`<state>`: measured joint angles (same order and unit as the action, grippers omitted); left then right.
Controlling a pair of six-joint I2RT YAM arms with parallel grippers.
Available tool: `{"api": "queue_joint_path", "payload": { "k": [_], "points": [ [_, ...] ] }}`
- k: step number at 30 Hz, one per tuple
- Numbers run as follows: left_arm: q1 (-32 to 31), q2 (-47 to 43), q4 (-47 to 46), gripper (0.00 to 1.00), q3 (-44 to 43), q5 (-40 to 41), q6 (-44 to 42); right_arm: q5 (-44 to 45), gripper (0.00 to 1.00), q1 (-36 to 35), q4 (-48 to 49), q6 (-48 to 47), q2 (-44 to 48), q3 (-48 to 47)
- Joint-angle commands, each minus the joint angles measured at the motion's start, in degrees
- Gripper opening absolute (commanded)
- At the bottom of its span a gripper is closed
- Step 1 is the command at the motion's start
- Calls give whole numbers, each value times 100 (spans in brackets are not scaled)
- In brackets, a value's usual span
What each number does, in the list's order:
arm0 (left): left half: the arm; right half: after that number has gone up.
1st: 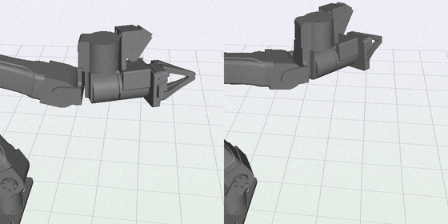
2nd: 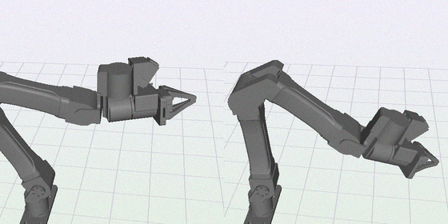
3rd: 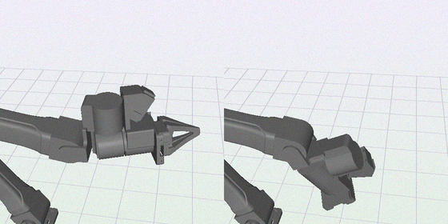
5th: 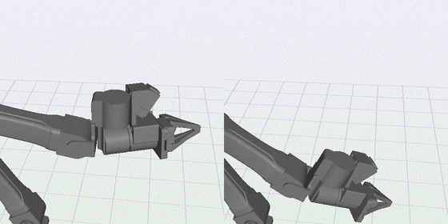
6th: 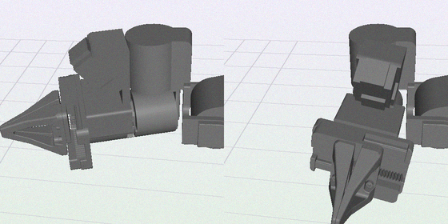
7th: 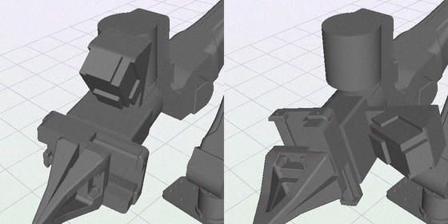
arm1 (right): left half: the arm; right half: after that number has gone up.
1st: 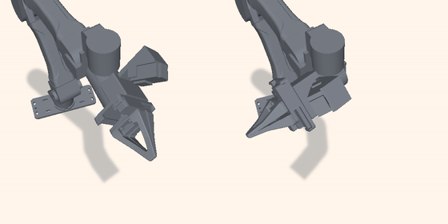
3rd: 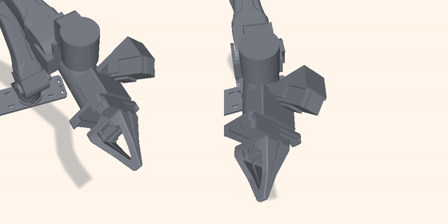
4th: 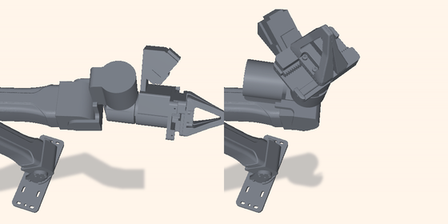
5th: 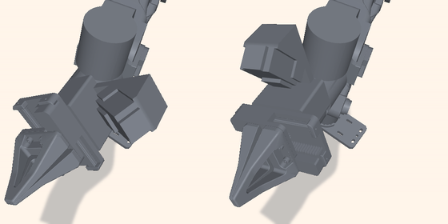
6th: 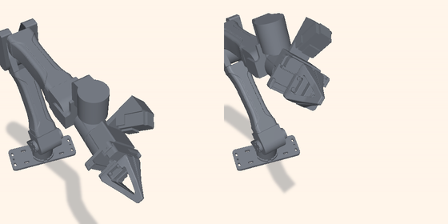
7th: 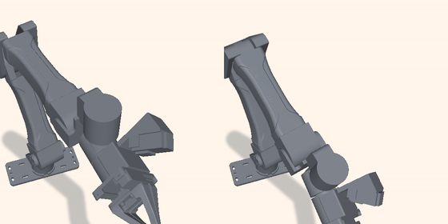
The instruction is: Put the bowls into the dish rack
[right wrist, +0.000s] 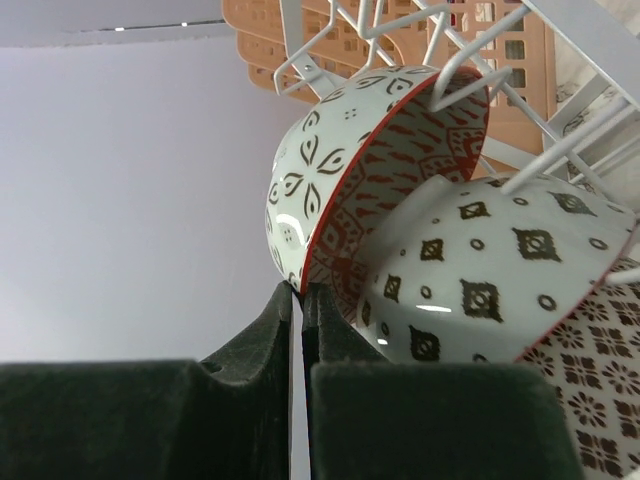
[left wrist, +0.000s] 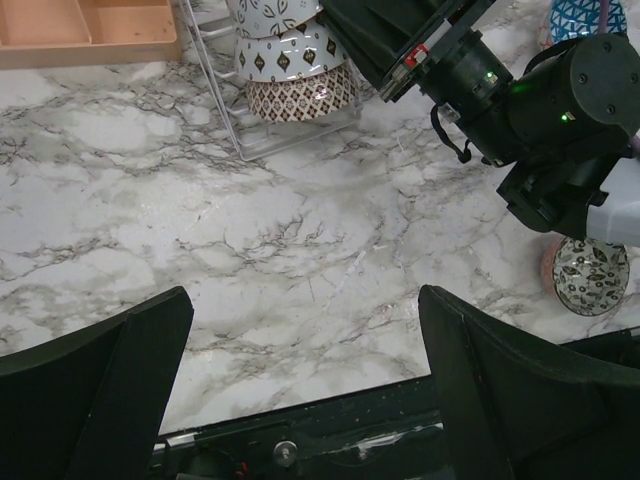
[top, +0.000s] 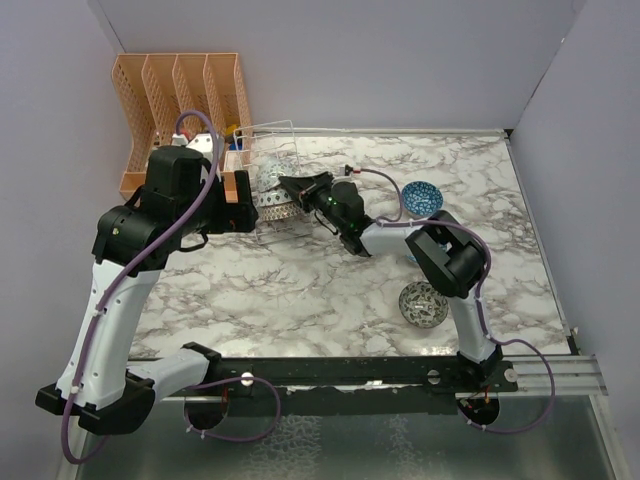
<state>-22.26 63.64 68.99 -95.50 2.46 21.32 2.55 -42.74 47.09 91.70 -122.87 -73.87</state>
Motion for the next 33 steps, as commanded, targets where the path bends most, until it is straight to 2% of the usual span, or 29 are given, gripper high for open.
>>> {"api": "queue_joint_path", "payload": {
  "k": [1,5,14,33],
  "points": [
    [-33,-127,-160,99,70,-125,64,-146,3,-214,195,93,-131,349],
    [-33,-142,-193,99,110,-150,75,-237,4,-217,370,219,-177,490],
    [-34,-179,-225,99,200,-122,95,-448,17,-226,305,212,50,624],
    [-33,-150,-280,99,147,30,88,-643,24,-225,192,339,298,610]
  ]
}}
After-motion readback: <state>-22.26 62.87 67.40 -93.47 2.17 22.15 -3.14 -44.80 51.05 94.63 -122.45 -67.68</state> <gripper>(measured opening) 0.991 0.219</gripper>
